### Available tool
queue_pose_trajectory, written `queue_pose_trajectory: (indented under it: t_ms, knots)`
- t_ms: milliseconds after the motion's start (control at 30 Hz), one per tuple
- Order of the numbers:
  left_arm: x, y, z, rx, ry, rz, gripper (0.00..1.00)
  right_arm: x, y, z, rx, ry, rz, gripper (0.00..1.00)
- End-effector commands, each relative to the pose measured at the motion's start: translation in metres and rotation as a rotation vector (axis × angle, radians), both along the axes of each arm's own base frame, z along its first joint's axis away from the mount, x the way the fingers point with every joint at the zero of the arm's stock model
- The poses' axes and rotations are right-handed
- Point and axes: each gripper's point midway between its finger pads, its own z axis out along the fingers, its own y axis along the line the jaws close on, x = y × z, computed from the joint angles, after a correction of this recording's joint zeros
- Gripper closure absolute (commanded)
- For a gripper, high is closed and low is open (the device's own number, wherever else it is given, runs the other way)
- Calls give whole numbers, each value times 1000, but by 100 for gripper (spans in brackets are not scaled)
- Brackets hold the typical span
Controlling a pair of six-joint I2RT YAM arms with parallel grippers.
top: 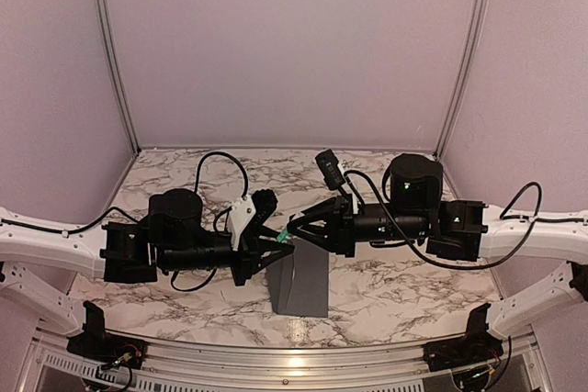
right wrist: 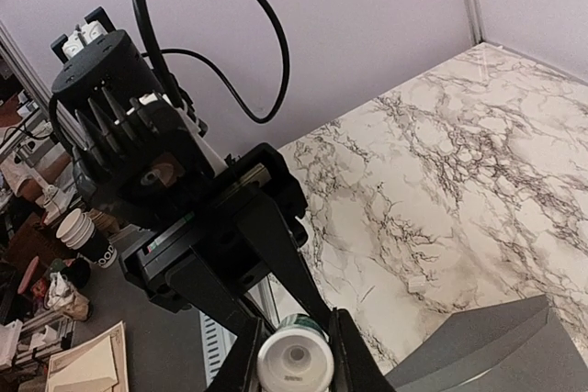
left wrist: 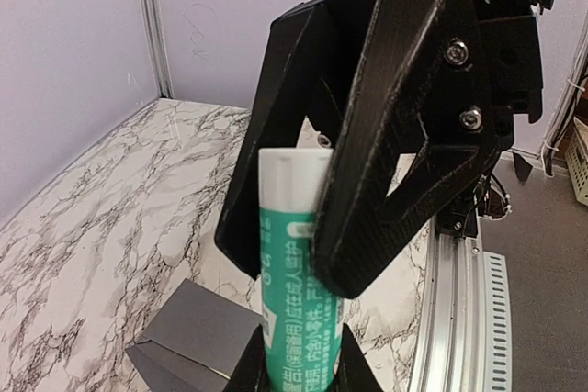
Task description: Place the letter into the envelope and seal it
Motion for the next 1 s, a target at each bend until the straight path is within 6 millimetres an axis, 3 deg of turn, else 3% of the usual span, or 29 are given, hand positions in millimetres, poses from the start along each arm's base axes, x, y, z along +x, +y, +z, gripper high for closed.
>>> queue_pose_trajectory:
  t_ms: [0,200,533,667,967]
  knots:
    - [-6,-6,16,-47,-18,-39,100,-6,6,10,38,-42,57,83]
    - [-24,-8,26,-79,4,-139,100,-29,3,14,81,-169,192,95]
    - [-64,-3,42,-126,23,-357,100,-62,1,16,113,-307,409,88]
    - [-67,-3,42,-125,24,-371,100,-68,-1,16,110,-340,446,85]
    - [-53,-7,40,-116,17,-300,100,-58,-1,14,79,-308,380,76]
